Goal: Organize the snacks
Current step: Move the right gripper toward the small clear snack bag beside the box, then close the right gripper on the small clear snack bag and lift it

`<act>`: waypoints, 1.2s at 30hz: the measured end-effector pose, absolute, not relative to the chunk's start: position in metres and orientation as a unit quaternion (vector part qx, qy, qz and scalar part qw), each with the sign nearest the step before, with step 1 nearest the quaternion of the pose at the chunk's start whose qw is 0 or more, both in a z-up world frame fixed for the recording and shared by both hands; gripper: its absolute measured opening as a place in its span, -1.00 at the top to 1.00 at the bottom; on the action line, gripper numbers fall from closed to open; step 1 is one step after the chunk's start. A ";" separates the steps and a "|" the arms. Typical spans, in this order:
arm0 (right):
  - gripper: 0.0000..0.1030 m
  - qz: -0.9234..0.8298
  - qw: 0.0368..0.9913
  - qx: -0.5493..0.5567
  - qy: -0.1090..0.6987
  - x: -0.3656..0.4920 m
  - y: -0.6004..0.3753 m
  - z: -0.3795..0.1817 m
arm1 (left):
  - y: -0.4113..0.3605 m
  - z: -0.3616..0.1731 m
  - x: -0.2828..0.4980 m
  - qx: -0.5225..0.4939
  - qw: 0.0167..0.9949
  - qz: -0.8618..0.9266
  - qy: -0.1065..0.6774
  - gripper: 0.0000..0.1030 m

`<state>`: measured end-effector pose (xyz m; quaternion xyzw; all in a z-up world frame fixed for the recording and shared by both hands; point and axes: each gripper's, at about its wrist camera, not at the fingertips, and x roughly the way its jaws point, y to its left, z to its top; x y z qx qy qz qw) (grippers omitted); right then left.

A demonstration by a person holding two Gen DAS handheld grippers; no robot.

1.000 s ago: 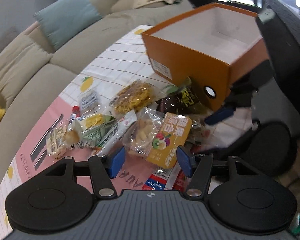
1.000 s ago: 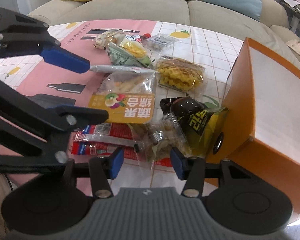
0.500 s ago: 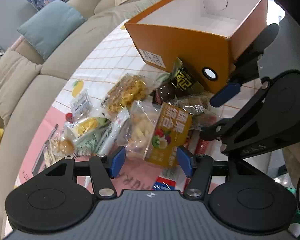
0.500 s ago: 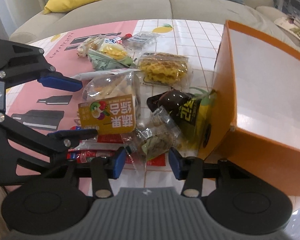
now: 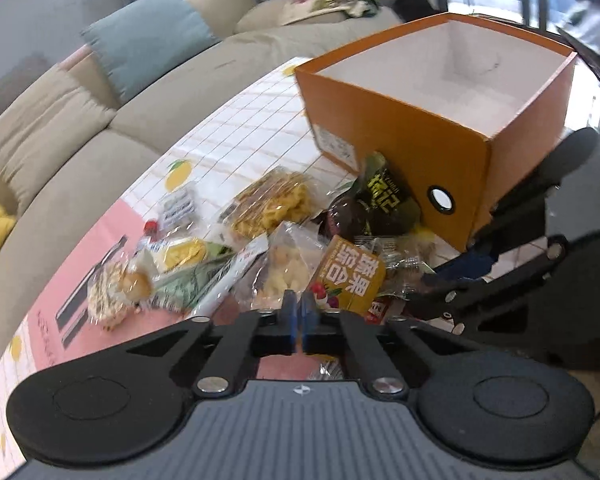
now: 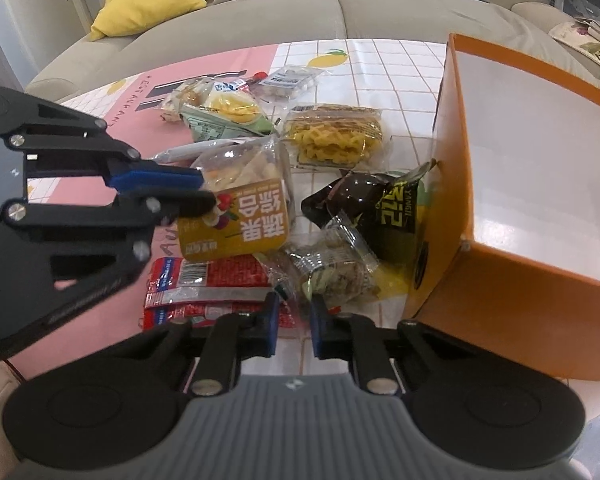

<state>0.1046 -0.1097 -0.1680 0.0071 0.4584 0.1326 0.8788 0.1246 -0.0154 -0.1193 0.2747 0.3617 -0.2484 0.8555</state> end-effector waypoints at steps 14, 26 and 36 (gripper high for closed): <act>0.96 0.115 0.879 0.001 0.463 0.092 -0.113 -0.159 | 0.012 -0.106 0.115 0.024 0.860 -0.116 0.497 -0.28; -0.21 0.108 0.890 -0.027 0.442 0.077 -0.114 -0.149 | 0.035 -0.102 0.093 0.000 0.855 -0.082 0.512 -0.28; -0.13 0.102 0.876 -0.021 0.470 0.102 -0.110 -0.172 | 0.032 -0.106 0.095 0.000 0.850 -0.082 0.520 -0.28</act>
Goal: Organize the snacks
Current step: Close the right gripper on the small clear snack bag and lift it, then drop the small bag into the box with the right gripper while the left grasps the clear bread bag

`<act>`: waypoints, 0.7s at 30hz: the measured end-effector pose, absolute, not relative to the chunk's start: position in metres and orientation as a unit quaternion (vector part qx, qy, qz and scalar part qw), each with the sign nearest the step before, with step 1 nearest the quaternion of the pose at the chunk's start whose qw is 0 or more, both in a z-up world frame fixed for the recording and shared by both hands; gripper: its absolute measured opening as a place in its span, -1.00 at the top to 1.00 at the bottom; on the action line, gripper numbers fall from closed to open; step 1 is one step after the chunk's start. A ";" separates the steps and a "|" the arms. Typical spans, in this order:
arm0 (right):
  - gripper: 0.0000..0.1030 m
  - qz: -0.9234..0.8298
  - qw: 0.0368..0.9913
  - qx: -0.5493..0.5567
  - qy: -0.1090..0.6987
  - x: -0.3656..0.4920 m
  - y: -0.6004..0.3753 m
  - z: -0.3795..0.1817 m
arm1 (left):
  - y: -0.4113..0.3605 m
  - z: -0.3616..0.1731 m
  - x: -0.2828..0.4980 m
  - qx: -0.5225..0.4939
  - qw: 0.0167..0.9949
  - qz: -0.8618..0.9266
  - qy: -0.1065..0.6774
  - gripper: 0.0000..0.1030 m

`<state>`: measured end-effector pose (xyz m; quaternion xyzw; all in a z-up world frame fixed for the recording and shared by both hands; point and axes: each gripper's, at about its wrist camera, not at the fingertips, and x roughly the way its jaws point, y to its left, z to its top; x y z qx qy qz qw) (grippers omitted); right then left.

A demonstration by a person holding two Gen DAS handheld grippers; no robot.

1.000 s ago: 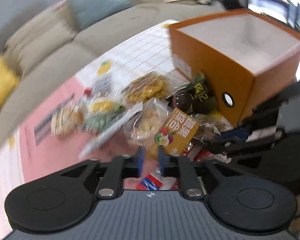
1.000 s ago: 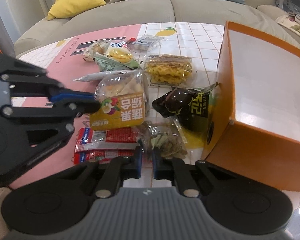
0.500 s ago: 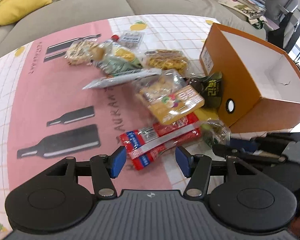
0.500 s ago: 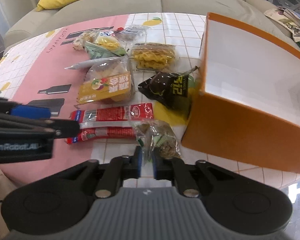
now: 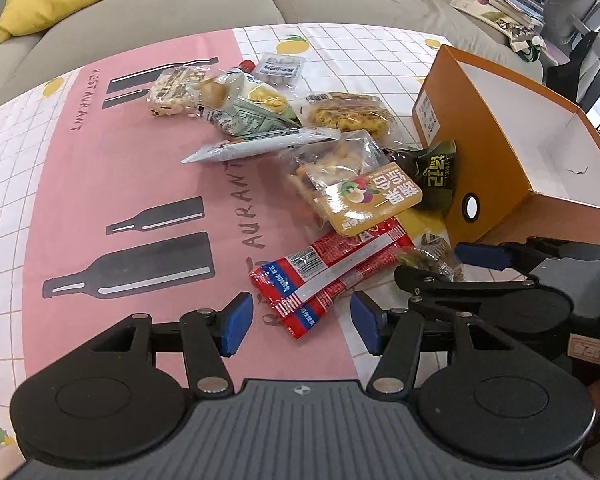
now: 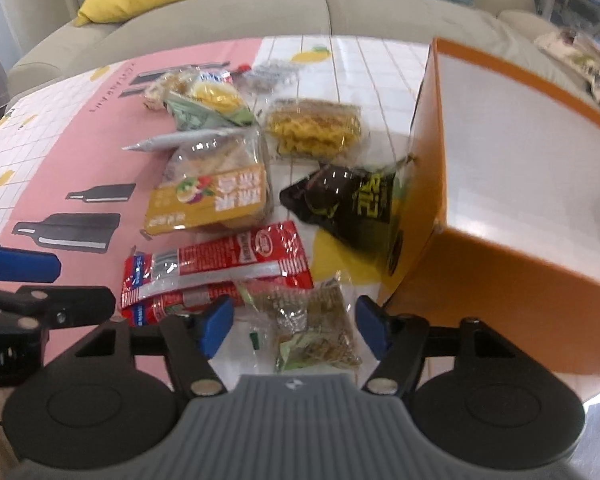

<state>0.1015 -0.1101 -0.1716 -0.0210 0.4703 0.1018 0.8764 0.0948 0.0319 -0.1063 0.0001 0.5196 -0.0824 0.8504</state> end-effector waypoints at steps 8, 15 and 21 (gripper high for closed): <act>0.19 0.108 0.873 -0.011 0.476 0.095 -0.113 -0.168 | 0.034 -0.099 0.098 -0.041 0.853 -0.100 0.511 -0.32; 0.28 0.135 0.884 -0.028 0.446 0.080 -0.114 -0.123 | 0.043 -0.072 0.109 -0.108 0.849 -0.090 0.509 -0.46; 0.31 0.150 0.892 -0.031 0.425 0.078 -0.119 -0.078 | 0.047 -0.049 0.117 -0.125 0.844 -0.069 0.518 -0.54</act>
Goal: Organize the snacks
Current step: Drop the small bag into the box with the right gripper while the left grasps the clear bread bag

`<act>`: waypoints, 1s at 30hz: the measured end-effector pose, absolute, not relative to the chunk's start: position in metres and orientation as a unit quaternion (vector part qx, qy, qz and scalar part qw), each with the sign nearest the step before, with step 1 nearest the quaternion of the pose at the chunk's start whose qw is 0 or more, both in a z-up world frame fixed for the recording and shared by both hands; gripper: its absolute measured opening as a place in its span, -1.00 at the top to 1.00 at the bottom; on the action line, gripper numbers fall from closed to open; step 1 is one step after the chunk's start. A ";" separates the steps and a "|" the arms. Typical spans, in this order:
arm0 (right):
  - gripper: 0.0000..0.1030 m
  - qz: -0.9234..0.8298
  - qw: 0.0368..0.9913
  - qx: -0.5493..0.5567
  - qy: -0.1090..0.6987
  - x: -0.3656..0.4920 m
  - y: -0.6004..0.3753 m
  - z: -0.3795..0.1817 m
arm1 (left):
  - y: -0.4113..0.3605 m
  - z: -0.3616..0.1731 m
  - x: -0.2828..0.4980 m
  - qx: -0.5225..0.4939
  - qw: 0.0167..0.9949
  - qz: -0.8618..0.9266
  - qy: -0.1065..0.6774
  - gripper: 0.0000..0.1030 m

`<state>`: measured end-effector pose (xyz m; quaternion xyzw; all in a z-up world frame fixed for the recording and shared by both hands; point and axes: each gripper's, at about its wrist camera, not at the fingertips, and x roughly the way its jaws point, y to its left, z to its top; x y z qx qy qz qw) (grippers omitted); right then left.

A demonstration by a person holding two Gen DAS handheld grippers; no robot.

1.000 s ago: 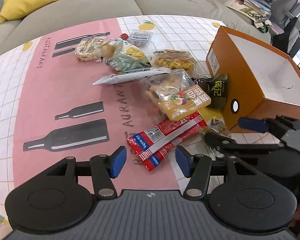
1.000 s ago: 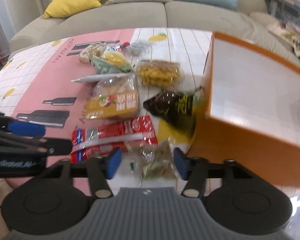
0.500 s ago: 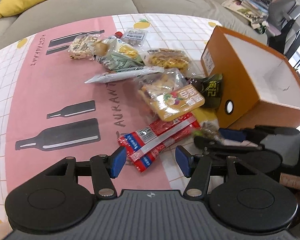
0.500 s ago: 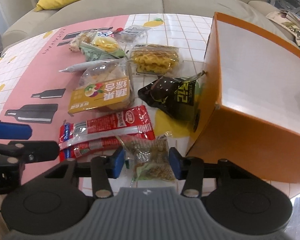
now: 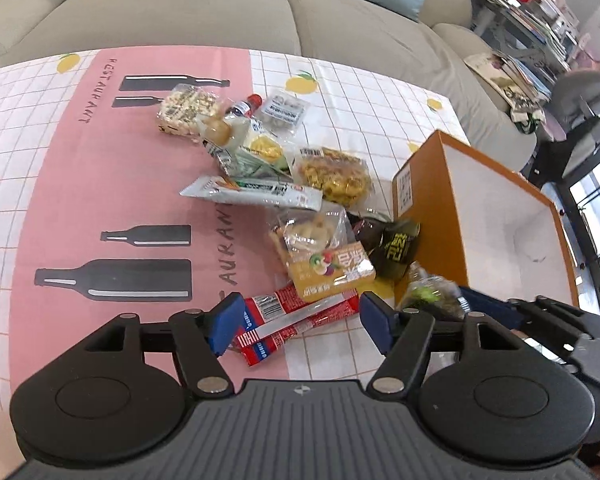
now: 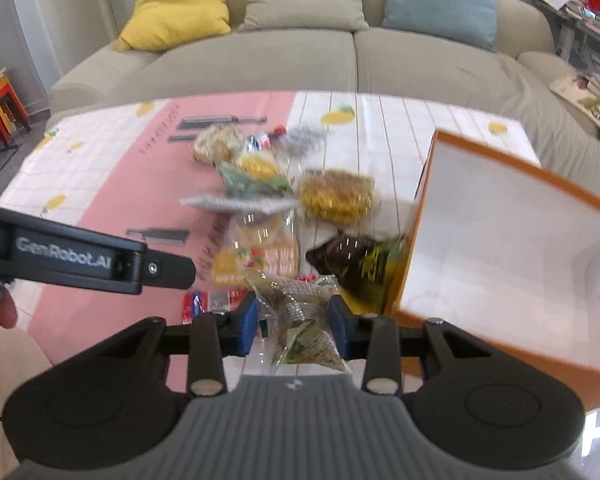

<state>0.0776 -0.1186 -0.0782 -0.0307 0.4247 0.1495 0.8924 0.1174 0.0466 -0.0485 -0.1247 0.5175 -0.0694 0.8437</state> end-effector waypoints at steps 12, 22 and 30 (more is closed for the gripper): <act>0.34 0.091 0.923 -0.018 0.375 0.105 -0.170 -0.021 | 0.017 -0.057 0.171 -0.168 0.835 0.010 0.524 -0.74; 0.37 0.036 0.904 0.004 0.427 0.146 -0.232 -0.061 | -0.008 -0.106 0.198 -0.147 0.817 0.068 0.554 -0.74; 0.41 0.052 0.841 0.122 0.524 0.182 -0.253 -0.119 | -0.020 -0.119 0.213 -0.103 0.826 0.074 0.549 -0.75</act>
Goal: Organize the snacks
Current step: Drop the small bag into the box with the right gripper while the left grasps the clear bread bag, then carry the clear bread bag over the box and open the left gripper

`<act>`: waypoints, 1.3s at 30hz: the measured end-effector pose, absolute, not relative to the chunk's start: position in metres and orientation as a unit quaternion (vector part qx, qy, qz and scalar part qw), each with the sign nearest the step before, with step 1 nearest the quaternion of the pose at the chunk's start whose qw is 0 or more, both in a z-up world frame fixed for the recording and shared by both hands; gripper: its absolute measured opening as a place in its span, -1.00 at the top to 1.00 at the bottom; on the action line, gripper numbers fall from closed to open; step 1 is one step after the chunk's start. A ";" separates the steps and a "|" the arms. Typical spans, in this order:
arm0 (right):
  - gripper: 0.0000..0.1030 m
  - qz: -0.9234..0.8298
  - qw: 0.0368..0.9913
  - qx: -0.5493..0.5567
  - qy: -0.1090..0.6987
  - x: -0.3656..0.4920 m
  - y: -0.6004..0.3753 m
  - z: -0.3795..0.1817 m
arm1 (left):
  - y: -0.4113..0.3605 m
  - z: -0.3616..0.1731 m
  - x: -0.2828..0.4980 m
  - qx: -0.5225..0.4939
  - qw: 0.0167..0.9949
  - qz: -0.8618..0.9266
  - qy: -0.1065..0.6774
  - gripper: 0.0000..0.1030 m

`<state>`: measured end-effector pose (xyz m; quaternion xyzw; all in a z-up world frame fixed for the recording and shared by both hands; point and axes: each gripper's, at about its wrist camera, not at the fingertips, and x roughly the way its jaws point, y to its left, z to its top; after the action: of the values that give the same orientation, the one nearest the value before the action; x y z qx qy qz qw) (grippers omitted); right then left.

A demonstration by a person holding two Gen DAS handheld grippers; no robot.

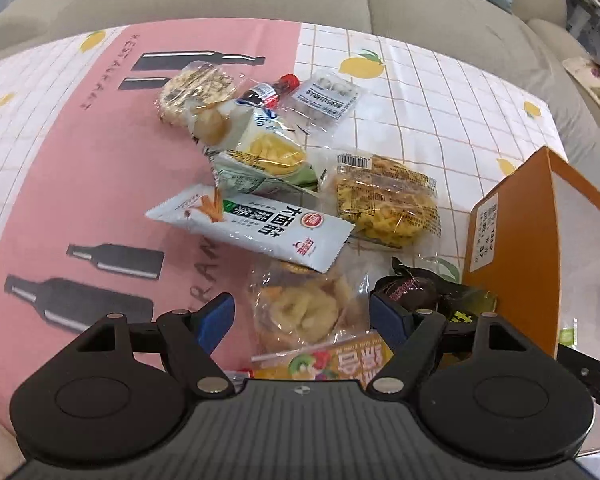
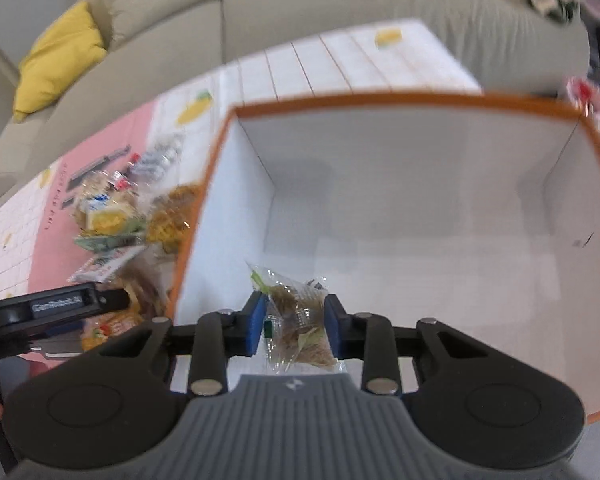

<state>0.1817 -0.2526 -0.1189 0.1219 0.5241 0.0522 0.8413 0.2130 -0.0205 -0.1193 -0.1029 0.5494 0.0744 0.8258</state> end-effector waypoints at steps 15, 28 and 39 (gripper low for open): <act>0.12 0.067 0.805 0.146 0.571 0.195 -0.238 -0.148 | -0.017 -0.131 0.207 -0.100 0.826 0.065 0.550 -0.24; -0.21 0.044 0.820 0.150 0.550 0.174 -0.248 -0.127 | -0.007 -0.070 0.161 -0.142 0.840 -0.022 0.523 -0.20; -0.19 0.043 0.852 0.149 0.500 0.153 -0.271 -0.093 | -0.058 -0.002 0.168 -0.101 0.865 -0.154 0.467 -0.20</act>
<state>0.1528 -0.2705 -0.0933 0.1489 0.4996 0.0434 0.8522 0.1681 -0.0576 -0.0025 -0.1014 0.4674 -0.1538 0.8646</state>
